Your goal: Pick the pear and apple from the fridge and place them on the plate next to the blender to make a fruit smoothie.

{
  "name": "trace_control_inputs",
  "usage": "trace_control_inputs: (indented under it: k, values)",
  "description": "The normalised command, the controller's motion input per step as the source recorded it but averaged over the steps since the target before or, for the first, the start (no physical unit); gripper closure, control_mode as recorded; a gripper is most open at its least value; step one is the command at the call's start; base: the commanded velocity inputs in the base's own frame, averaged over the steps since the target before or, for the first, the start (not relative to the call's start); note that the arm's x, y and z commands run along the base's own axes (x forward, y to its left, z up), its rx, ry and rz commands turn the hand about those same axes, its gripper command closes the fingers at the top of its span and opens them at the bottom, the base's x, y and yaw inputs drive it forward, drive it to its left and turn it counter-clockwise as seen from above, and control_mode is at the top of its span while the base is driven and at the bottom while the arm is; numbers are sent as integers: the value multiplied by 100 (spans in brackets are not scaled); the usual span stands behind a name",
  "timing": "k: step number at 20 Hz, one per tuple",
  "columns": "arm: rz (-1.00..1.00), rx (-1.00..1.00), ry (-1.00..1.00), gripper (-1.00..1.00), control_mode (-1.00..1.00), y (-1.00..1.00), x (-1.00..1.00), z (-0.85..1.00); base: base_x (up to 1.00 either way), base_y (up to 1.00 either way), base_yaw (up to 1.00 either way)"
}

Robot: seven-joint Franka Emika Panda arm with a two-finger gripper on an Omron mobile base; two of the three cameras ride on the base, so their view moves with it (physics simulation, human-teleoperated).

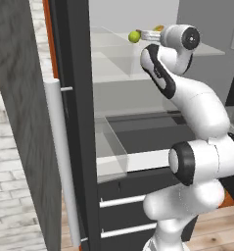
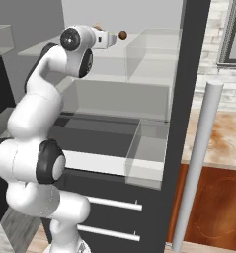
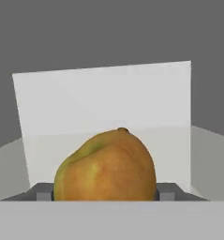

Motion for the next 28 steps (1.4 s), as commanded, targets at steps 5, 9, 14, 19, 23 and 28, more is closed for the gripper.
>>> trace_control_inputs:
  k: [5,9,14,19,23,28]
  values:
    - [0,10,-22,100,-100,0,-100,15,0,0,0]
    - [0,9,18,100,-100,9,-100,100,0,0,0]
    - [0,6,63,100,-100,0,-100,70,0,0,0]
    - [0,-1,88,100,-100,7,-100,-39,0,0,0]
    - [0,-1,61,100,-100,36,-100,-95,0,0,0]
    - [1,3,7,100,-100,13,-100,-100,0,0,0]
